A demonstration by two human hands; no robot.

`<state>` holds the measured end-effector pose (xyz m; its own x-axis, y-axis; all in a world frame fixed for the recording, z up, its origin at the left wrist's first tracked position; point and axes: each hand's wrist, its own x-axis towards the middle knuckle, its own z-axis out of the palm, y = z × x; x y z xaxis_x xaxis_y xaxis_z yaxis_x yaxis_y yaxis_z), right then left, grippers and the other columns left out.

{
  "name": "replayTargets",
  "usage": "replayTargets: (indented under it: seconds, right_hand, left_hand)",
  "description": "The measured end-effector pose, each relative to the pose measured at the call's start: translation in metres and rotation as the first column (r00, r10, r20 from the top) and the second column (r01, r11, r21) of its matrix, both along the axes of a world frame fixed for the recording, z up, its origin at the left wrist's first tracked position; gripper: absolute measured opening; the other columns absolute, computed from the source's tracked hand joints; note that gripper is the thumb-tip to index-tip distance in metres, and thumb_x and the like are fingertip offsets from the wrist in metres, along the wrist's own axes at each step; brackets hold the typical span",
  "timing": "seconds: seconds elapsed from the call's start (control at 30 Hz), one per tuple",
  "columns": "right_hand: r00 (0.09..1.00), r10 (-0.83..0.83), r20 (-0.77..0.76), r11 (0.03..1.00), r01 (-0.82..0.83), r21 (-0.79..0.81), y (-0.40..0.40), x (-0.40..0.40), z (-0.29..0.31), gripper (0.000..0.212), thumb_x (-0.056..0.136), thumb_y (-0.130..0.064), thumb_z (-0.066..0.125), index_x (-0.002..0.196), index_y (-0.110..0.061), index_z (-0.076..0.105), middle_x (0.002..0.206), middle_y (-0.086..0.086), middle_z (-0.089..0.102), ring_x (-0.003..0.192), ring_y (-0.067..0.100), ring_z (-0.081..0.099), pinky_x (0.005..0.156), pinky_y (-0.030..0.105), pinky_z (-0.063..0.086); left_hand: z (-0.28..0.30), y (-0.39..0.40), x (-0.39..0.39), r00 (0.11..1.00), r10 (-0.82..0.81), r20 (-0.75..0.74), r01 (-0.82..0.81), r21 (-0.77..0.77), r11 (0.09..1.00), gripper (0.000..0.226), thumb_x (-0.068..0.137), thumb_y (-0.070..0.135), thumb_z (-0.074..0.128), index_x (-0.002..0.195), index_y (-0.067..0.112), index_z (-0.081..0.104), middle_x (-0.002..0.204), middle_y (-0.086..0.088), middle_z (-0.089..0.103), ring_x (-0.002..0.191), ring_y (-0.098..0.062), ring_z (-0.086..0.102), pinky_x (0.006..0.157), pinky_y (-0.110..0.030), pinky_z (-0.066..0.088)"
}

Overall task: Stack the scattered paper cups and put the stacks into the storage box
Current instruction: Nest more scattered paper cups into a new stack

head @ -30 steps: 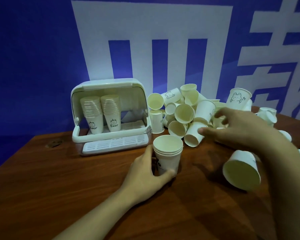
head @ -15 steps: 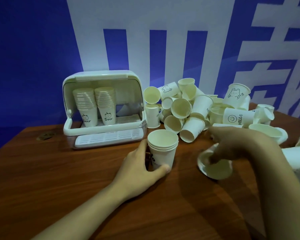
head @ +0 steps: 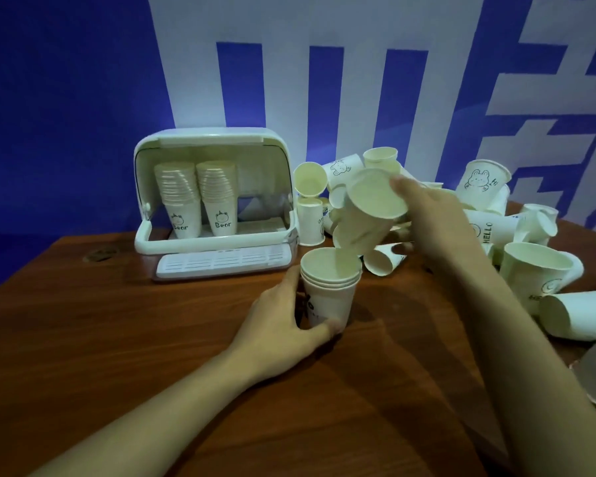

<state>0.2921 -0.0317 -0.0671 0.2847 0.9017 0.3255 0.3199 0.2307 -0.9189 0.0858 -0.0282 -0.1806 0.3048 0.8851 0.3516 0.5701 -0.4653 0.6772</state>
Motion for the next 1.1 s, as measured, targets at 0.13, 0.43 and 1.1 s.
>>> replayTargets:
  seconds: [0.13,0.43,1.1]
  right_hand:
    - [0.979,0.05,0.199,0.998,-0.042,-0.047,0.004,-0.028,-0.024,0.055,0.086,-0.05,0.049,0.09,0.001,0.07,0.089,0.019,0.074,0.091,0.037,0.067,0.084,0.05,0.054]
    - [0.992,0.0,0.126,0.969,-0.032,0.244,0.007,-0.037,-0.034,0.06,0.094,-0.056,0.038,0.101,-0.004,0.067,0.096,0.013,0.069,0.091,0.025,0.059,0.084,0.037,0.047]
    - [0.91,-0.044,0.413,0.961,-0.075,0.267,0.015,-0.031,-0.045,0.024,0.086,-0.041,0.062,0.092,-0.019,0.069,0.081,-0.005,0.069,0.076,0.014,0.063,0.075,0.037,0.053]
  left_hand:
    - [-0.001,0.0,0.0,0.999,0.032,0.024,-0.031,-0.025,0.999,0.087,0.066,0.073,0.073,0.141,0.036,0.048,0.116,0.018,0.071,0.101,-0.003,0.068,0.088,-0.04,0.06]
    - [0.001,-0.003,0.001,1.0,0.023,-0.005,-0.023,-0.035,0.999,0.081,0.065,0.072,0.071,0.134,0.036,0.05,0.113,0.017,0.072,0.1,-0.006,0.07,0.089,-0.04,0.06]
    - [-0.001,-0.005,0.0,1.0,0.015,0.015,-0.015,-0.004,1.0,0.077,0.071,0.065,0.076,0.138,0.046,0.045,0.119,0.021,0.07,0.106,-0.001,0.067,0.093,-0.036,0.058]
